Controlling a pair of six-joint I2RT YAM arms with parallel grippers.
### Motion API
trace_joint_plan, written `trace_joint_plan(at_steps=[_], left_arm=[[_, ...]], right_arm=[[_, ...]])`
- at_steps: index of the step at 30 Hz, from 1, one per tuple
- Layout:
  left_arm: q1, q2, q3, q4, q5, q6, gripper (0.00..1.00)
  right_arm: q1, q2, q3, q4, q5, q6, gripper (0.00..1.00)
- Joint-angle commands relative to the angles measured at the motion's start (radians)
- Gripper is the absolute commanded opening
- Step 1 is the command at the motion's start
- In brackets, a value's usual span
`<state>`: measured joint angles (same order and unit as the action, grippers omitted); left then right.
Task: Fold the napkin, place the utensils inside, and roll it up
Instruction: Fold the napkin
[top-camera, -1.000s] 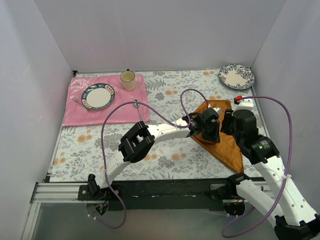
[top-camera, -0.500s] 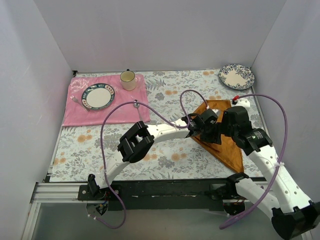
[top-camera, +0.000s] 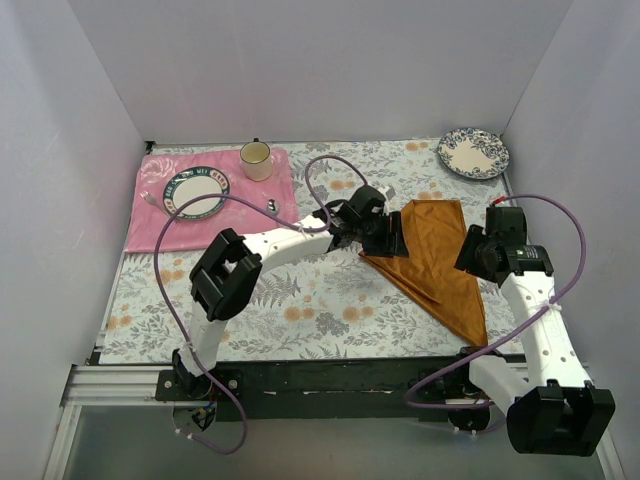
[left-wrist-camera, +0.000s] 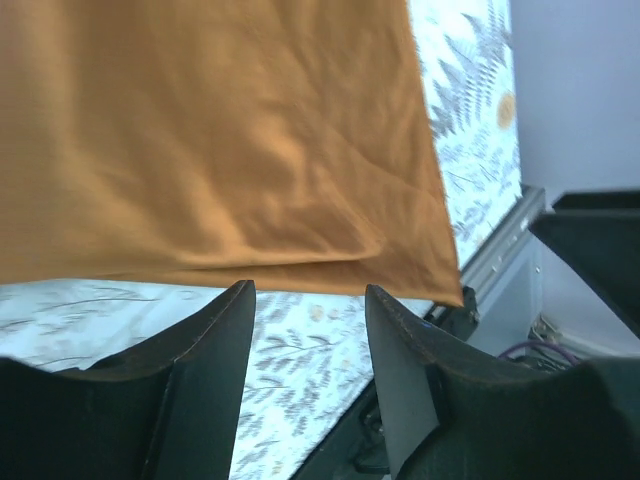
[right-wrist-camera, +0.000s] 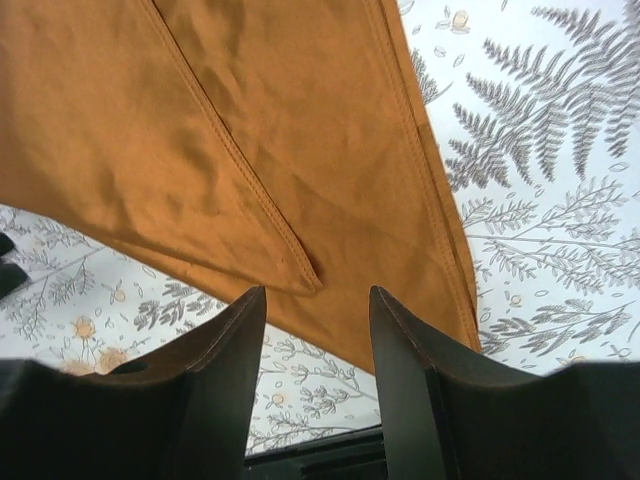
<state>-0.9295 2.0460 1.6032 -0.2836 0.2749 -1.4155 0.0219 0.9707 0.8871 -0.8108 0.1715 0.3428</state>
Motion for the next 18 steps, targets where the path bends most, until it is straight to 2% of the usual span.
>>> trace_joint_plan(at_steps=[1, 6, 10, 15, 18], left_arm=[[0.041, -0.058, -0.049, -0.011, 0.034, 0.030, 0.48], [0.061, -0.047, -0.023, -0.074, -0.003, 0.101, 0.58], [0.061, -0.040, -0.025, -0.108, -0.057, 0.141, 0.55], [0.061, 0.003, -0.003, -0.114, -0.075, 0.151, 0.48], [0.061, 0.039, 0.021, -0.124, -0.066, 0.141, 0.54]], right_arm=[[-0.062, 0.011, -0.074, 0.025, -0.200, -0.053, 0.54], [-0.062, 0.046, -0.138, 0.074, -0.254, -0.068, 0.54], [-0.062, 0.088, -0.158, 0.102, -0.328, -0.076, 0.54], [-0.062, 0.132, -0.185, 0.147, -0.326, -0.080, 0.54], [-0.062, 0.151, -0.183, 0.162, -0.322, -0.082, 0.54]])
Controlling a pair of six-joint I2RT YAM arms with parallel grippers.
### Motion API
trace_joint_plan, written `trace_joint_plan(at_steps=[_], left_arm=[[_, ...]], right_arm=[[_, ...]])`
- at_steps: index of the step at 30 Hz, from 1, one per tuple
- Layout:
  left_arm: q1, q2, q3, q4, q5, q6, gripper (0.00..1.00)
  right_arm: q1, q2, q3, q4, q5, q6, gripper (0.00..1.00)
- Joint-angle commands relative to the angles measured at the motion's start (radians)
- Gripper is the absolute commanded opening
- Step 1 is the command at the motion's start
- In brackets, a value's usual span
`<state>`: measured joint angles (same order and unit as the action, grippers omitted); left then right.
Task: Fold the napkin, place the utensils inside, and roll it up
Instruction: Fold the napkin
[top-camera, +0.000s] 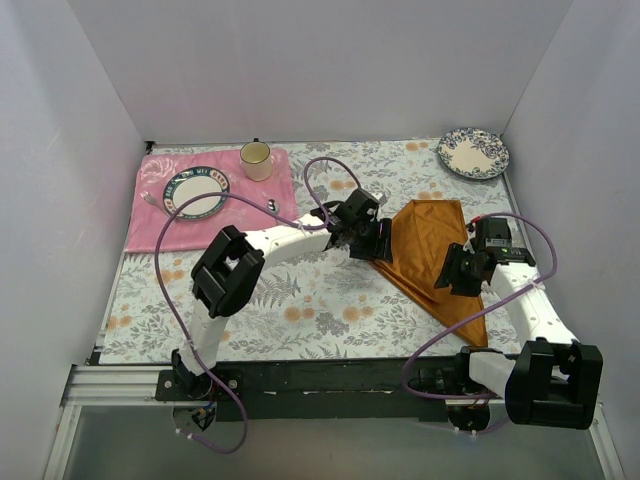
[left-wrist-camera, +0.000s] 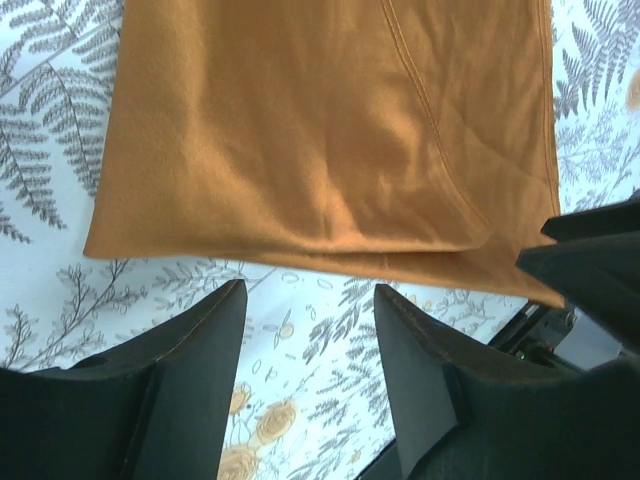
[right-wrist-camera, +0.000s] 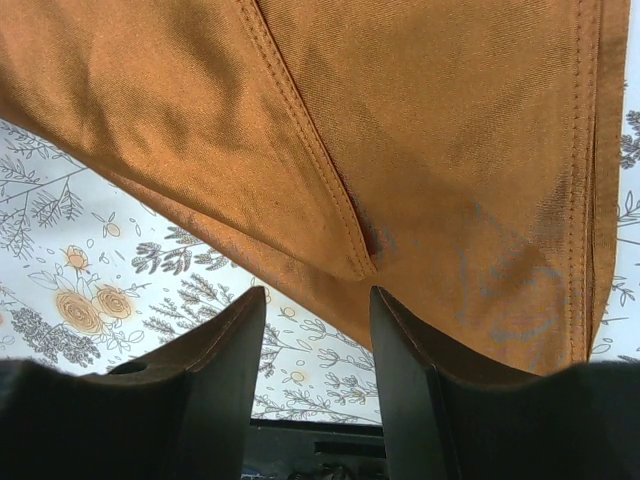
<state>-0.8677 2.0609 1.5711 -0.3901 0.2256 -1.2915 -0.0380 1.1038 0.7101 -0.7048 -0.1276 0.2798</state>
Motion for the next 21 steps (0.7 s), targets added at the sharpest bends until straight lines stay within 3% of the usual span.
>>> trace_joint_plan(at_steps=[1, 9, 13, 16, 17, 21], left_arm=[[-0.001, 0.031, 0.059, -0.018, -0.019, 0.015, 0.54], [-0.001, 0.093, 0.113, -0.062, -0.069, 0.001, 0.56], [-0.001, 0.102, 0.118, -0.055, -0.109, -0.005, 0.51], [-0.001, 0.108, 0.127, -0.056, -0.129, -0.005, 0.36], [0.001, 0.107, 0.127, -0.056, -0.134, -0.005, 0.27], [0.007, 0.079, 0.096, -0.038, -0.172, -0.012, 0.13]], right_arm=[[-0.002, 0.021, -0.006, 0.059, -0.021, -0.021, 0.54], [-0.002, 0.039, -0.003, 0.077, -0.011, -0.016, 0.54], [-0.002, 0.033, 0.005, 0.084, -0.003, -0.008, 0.54], [-0.002, 0.036, 0.014, 0.079, -0.001, -0.011, 0.54], [-0.002, 0.034, 0.015, 0.079, 0.000, -0.013, 0.54], [-0.002, 0.036, 0.015, 0.082, 0.005, -0.018, 0.54]])
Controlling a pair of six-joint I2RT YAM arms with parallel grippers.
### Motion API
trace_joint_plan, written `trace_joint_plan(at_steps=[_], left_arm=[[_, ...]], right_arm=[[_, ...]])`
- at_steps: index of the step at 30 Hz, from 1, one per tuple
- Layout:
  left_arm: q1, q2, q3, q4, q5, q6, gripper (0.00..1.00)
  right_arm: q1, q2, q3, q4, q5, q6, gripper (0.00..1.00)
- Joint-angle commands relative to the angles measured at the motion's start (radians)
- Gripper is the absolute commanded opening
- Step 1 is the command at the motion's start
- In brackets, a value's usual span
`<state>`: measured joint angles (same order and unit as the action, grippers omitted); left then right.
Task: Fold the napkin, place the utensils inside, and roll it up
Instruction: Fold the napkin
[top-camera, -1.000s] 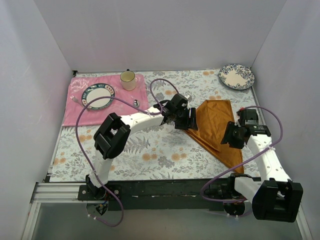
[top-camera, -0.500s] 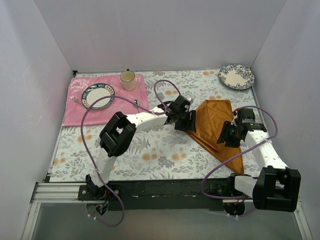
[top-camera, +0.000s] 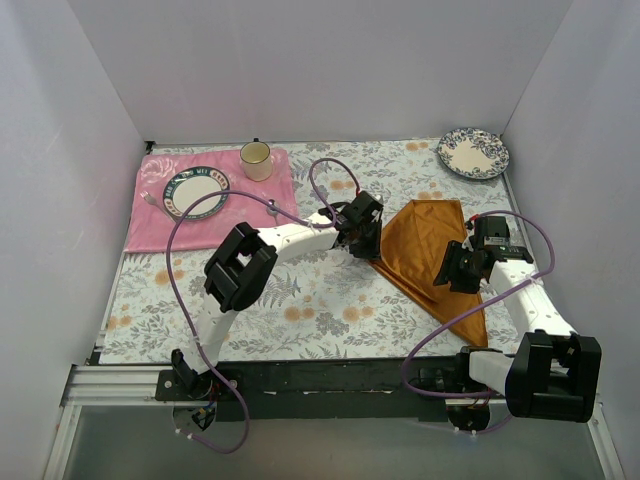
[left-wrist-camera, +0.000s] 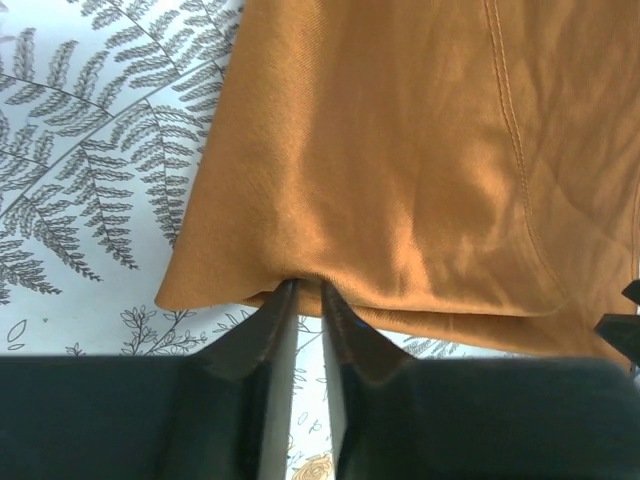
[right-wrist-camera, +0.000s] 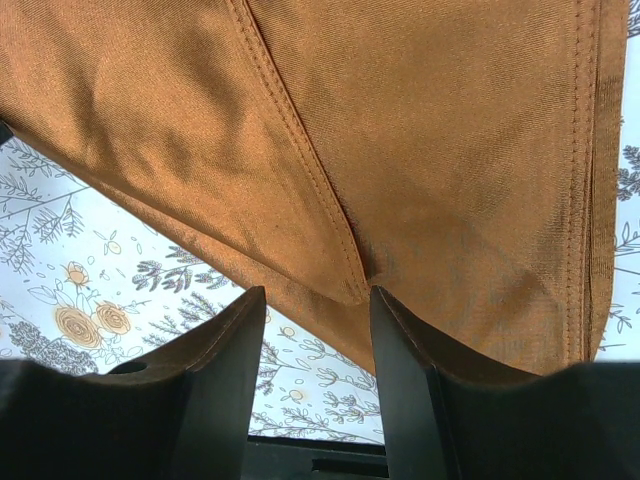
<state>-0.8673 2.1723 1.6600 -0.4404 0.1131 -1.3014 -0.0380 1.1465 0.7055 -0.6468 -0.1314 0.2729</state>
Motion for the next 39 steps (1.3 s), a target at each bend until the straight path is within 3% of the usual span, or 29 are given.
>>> trace_joint_plan(at_steps=[1, 5, 7, 10, 14, 23, 30, 36, 39], left_arm=[[0.013, -0.037, 0.000, 0.019, -0.065, -0.002, 0.11], [0.025, -0.026, 0.007, 0.016, -0.052, -0.004, 0.05], [0.027, -0.032, 0.003, 0.017, -0.044, -0.002, 0.18], [0.025, -0.061, -0.014, 0.028, -0.009, -0.006, 0.50], [0.025, -0.092, -0.045, 0.040, 0.040, 0.001, 0.65], [0.010, -0.034, 0.007, 0.003, -0.006, 0.034, 0.59], [0.010, 0.015, 0.078, -0.063, -0.134, 0.019, 0.38], [0.010, 0.050, 0.126, -0.092, -0.150, 0.021, 0.26], [0.008, 0.047, 0.123, -0.110, -0.139, 0.014, 0.38]], right_arm=[[-0.002, -0.004, 0.019, 0.022, 0.007, -0.011, 0.54], [-0.002, 0.012, 0.014, 0.029, -0.019, -0.003, 0.54], [-0.002, 0.013, 0.014, 0.024, -0.013, -0.001, 0.54], [-0.002, 0.025, 0.005, 0.022, -0.007, 0.008, 0.56], [-0.002, 0.058, -0.017, 0.042, -0.049, 0.014, 0.58], [-0.002, 0.047, 0.017, 0.059, -0.091, -0.001, 0.58], [-0.002, 0.044, 0.008, 0.061, -0.089, -0.017, 0.58], [-0.002, 0.050, 0.008, 0.062, -0.096, -0.029, 0.59], [0.000, 0.050, 0.009, 0.065, -0.096, -0.034, 0.59]])
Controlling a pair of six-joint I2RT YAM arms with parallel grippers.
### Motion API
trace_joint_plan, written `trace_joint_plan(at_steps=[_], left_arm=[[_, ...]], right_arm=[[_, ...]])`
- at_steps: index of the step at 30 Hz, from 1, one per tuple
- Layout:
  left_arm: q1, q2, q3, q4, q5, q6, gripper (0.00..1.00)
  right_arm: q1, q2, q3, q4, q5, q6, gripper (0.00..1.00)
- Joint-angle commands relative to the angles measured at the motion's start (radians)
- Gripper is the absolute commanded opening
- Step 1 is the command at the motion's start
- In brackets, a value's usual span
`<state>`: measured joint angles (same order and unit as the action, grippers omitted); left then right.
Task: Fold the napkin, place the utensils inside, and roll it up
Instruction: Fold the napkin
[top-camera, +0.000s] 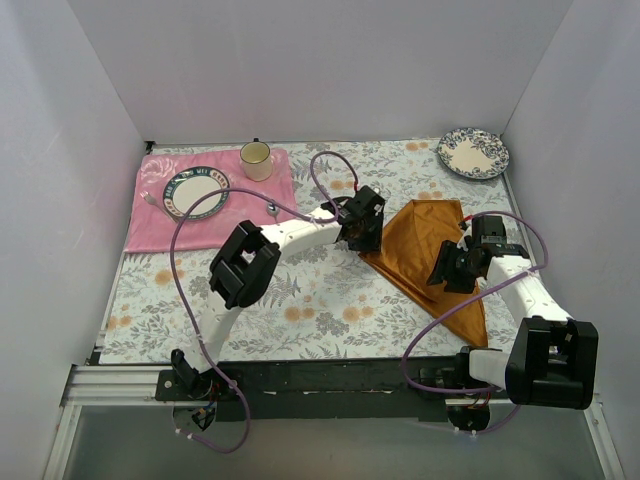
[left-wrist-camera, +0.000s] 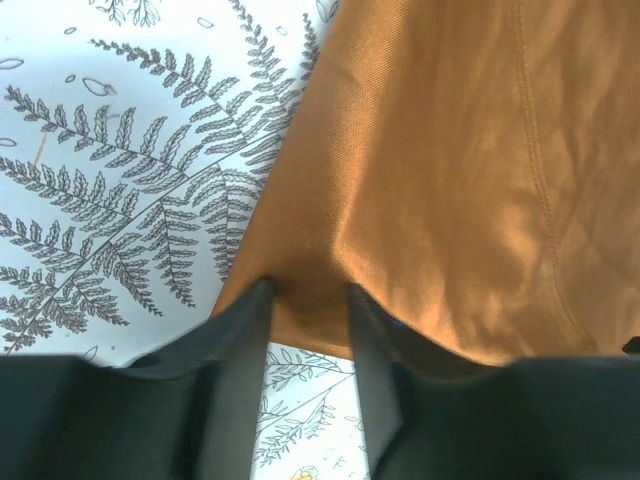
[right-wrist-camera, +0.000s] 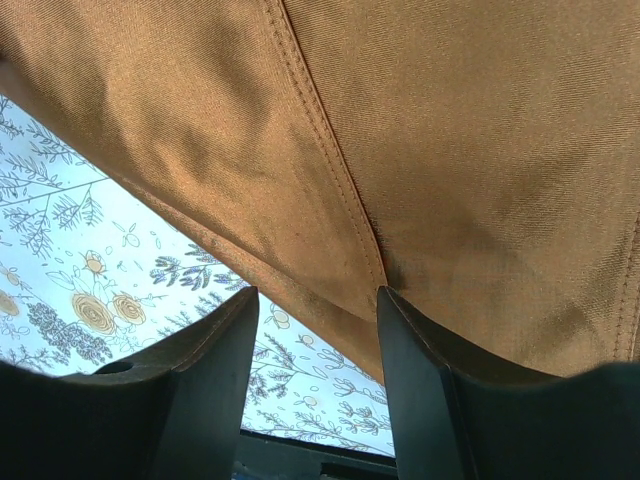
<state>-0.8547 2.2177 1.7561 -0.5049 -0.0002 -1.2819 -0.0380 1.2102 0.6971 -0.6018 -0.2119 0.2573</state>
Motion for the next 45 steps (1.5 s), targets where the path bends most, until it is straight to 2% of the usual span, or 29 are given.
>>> trace_joint_plan(at_steps=[1, 6, 15, 18, 21, 24, 35, 36, 38, 39, 40, 43, 45], left_arm=[[-0.012, -0.003, 0.017, -0.043, -0.029, -0.005, 0.41], [-0.058, -0.004, 0.026, -0.060, -0.145, 0.026, 0.39], [-0.093, 0.039, 0.057, -0.090, -0.190, 0.042, 0.41], [-0.093, 0.045, 0.069, -0.098, -0.199, 0.044, 0.33], [-0.093, 0.046, 0.080, -0.101, -0.218, 0.056, 0.20], [-0.093, 0.048, 0.098, -0.115, -0.236, 0.069, 0.01], [-0.069, -0.002, 0.117, -0.115, -0.274, 0.125, 0.00], [-0.067, -0.019, 0.124, -0.119, -0.267, 0.125, 0.03], [-0.067, -0.080, 0.122, -0.119, -0.221, 0.125, 0.16], [-0.066, -0.102, 0.120, -0.118, -0.199, 0.125, 0.28], [-0.063, -0.122, 0.108, -0.112, -0.143, 0.124, 0.33], [-0.040, -0.208, 0.067, -0.100, -0.045, 0.108, 0.45], [-0.032, -0.275, 0.033, -0.081, -0.003, 0.104, 0.48]], right_arm=[[0.000, -0.015, 0.016, 0.020, -0.015, -0.021, 0.59], [0.000, -0.011, 0.005, 0.036, -0.032, -0.020, 0.59], [0.000, -0.029, -0.004, 0.036, -0.030, -0.032, 0.59], [0.000, -0.034, -0.005, 0.037, -0.030, -0.030, 0.59], [0.000, -0.040, -0.007, 0.036, -0.034, -0.032, 0.59], [0.000, -0.044, -0.011, 0.039, -0.034, -0.033, 0.59], [-0.002, -0.020, -0.039, 0.025, 0.035, 0.042, 0.59], [-0.002, -0.021, -0.042, 0.023, 0.051, 0.049, 0.59], [-0.003, -0.037, -0.051, 0.025, 0.095, 0.072, 0.61], [-0.005, -0.043, -0.051, 0.025, 0.101, 0.079, 0.61], [-0.007, -0.052, -0.054, 0.028, 0.100, 0.088, 0.61], [-0.010, -0.037, -0.079, 0.037, 0.072, 0.105, 0.61], [-0.010, -0.018, -0.084, 0.037, 0.057, 0.106, 0.61]])
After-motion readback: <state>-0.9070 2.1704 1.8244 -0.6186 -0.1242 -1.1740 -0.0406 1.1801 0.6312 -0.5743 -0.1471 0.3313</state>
